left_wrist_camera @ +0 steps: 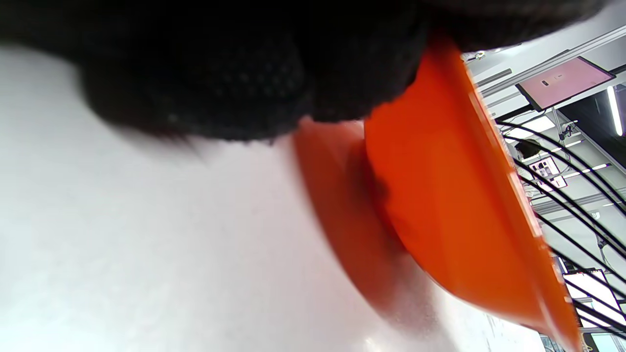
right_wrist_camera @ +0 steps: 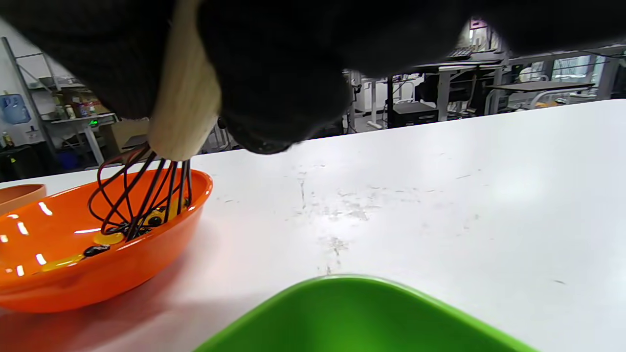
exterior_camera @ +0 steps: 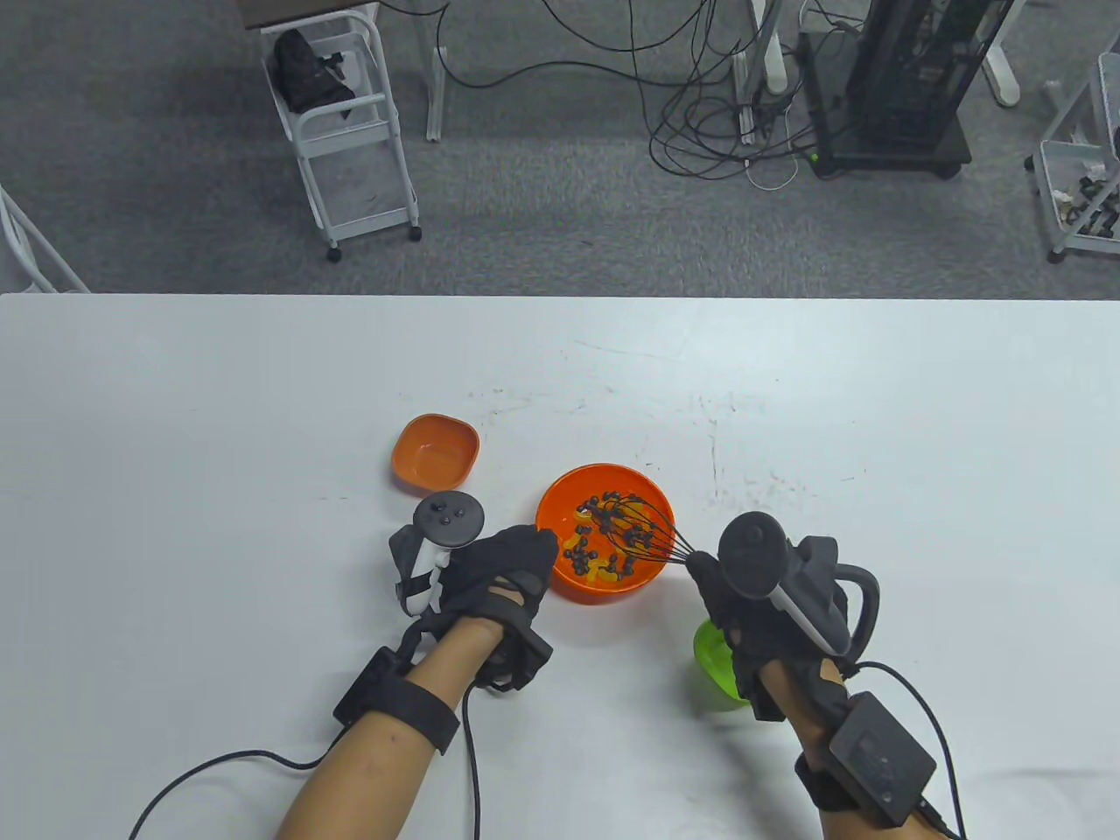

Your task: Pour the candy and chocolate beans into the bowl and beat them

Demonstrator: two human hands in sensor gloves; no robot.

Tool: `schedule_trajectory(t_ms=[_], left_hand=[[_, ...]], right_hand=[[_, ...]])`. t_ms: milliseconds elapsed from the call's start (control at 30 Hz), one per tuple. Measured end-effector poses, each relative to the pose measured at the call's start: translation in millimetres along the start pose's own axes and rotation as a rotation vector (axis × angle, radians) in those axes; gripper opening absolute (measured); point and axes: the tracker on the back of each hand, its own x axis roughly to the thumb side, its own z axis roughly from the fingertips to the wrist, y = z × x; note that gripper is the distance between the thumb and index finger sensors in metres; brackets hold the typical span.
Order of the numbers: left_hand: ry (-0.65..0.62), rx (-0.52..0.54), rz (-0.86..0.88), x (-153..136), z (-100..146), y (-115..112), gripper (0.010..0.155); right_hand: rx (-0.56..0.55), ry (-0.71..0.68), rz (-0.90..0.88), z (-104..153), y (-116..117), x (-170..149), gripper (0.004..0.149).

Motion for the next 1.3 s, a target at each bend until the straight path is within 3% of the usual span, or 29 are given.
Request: schedule_trajectory(t_ms=[300, 500, 667, 900, 1133, 1300], left_hand=[[0.003, -0.003, 0.007, 0, 0, 0, 0.048], [0.01, 0.008, 0.002, 0, 1, 0, 0.047], [0.017, 0.011, 0.015, -1, 1, 0, 0.047], [0.013, 0.009, 0.011, 0, 1, 0, 0.048], [0.009, 0.018, -0.001, 0, 1, -1, 0.047], [0.007, 0.008, 0.007, 0, 0, 0, 0.048]], right_hand=[[0.05, -0.029, -0.174, -14, 28, -3, 0.058], [0.151, -0.1, -0.211, -12, 29, 4, 0.057], [0.184, -0.133, -0.135, -6, 12, 4, 0.056], [0.066, -0.05, -0.021, 1, -3, 1, 0.056], [-0.013, -0.016, -0.031, -4, 11, 0, 0.057], [0.069, -0.05, -0.163, -11, 28, 3, 0.058]])
